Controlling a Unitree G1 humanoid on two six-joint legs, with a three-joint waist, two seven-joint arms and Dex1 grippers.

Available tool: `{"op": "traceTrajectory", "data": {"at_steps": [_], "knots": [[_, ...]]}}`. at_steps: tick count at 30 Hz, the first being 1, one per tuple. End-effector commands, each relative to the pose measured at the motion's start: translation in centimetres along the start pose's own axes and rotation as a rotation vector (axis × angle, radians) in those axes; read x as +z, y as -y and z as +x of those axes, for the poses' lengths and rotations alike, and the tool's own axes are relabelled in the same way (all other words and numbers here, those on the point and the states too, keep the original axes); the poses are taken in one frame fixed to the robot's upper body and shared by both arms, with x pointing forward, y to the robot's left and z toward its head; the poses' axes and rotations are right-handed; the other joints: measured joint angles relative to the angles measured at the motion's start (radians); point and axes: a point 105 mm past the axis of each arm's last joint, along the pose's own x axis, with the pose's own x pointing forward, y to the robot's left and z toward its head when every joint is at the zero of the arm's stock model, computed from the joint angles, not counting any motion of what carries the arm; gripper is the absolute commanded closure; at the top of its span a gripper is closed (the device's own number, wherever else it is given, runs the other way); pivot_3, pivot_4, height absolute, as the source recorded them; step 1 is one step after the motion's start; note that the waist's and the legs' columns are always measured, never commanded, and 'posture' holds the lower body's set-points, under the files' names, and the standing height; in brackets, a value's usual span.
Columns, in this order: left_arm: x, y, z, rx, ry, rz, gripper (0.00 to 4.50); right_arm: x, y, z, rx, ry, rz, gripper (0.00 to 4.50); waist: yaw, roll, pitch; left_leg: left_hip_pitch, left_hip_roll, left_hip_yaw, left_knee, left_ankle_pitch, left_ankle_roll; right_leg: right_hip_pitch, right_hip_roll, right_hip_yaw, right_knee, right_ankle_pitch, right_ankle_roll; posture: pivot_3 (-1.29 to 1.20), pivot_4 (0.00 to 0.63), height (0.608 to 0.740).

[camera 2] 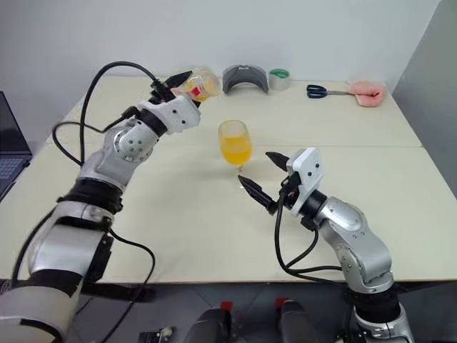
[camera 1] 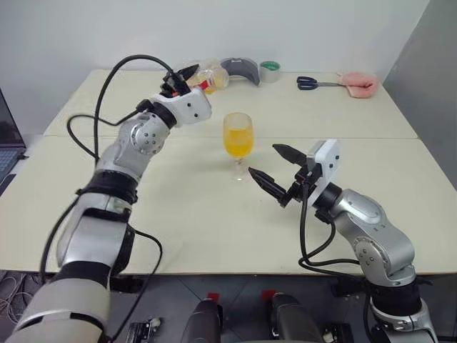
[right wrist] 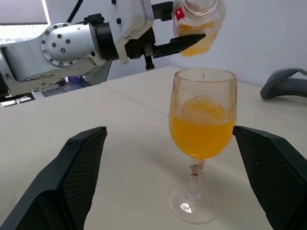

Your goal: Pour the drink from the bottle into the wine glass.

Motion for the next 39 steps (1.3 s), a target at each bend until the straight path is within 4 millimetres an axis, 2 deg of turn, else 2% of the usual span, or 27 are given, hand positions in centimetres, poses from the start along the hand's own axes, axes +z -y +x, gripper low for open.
{"op": "traceTrajectory", "data": {"at_steps": [1,7,10,13,22,27,32,34,39], "knots": [[-0.5,-2.9,-1.0,0.133,-0.081,-0.263,2.74,1.5,-1.0,0.1,0.048,0.035,-0.039,0.00,-0.005,0.000,0.000,0.000,0.000,0.000,0.000,0.000,0.000,0.000,0.000,0.000,0.001,0.000,0.000,0.00,0.150,0.740],[-3.5,-2.0,-5.0,0.164,-0.266,-0.566,2.74,1.5,-2.1,0.3,0.138,-0.029,-0.008,0.00,-0.021,0.000,0.000,0.002,0.000,0.000,0.001,0.000,0.000,0.000,0.000,0.001,0.004,0.000,0.000,0.00,0.150,0.740],[-6.8,-0.9,-8.6,0.167,-0.409,-0.723,2.74,1.2,-2.1,1.0,0.157,-0.093,0.013,0.00,-0.024,0.000,0.000,0.004,0.001,0.000,0.001,0.001,0.000,0.001,0.000,0.002,0.007,0.000,-0.001,0.00,0.150,0.740],[-7.9,-0.4,-10.3,0.164,-0.474,-0.816,2.74,1.2,-2.0,1.2,0.180,-0.128,0.006,0.00,-0.019,0.000,0.000,0.006,0.001,-0.001,0.001,0.003,0.001,0.001,0.001,0.001,0.009,0.000,-0.001,0.00,0.150,0.740],[-10.0,0.4,-12.6,0.151,-0.547,-0.913,2.74,1.1,-2.5,2.3,0.251,-0.159,-0.033,0.00,-0.004,-0.001,-0.001,0.006,0.001,-0.001,0.001,0.008,-0.001,0.002,0.001,0.000,0.008,0.002,0.000,0.00,0.150,0.740],[-10.8,1.2,-12.4,0.104,-0.556,-0.914,2.74,1.1,-2.6,2.7,0.254,-0.150,-0.037,0.00,-0.003,-0.001,-0.001,0.007,0.001,-0.001,-0.001,0.008,-0.001,0.002,0.001,0.000,0.008,0.003,-0.001,0.00,0.150,0.740],[-11.1,1.3,-12.1,0.090,-0.542,-0.869,2.74,1.0,-2.7,2.8,0.255,-0.145,-0.039,0.00,-0.001,-0.001,-0.001,0.007,0.001,-0.001,-0.001,0.008,-0.001,0.002,0.001,0.000,0.007,0.003,-0.001,0.00,0.150,0.740],[-11.1,1.4,-12.2,0.089,-0.532,-0.869,2.00,1.0,-2.8,2.8,0.257,-0.145,-0.040,0.00,-0.001,-0.002,-0.001,0.007,0.001,-0.001,-0.001,0.008,-0.001,0.002,0.001,0.000,0.007,0.003,-0.001,0.00,0.150,0.740],[-11.1,1.6,-13.1,0.100,-0.526,-0.867,0.61,0.9,-2.9,2.6,0.262,-0.145,-0.038,0.00,-0.001,-0.002,-0.001,0.006,0.001,-0.001,-0.002,0.008,-0.001,0.002,0.001,0.001,0.005,0.003,-0.001,0.00,0.150,0.740]]}}
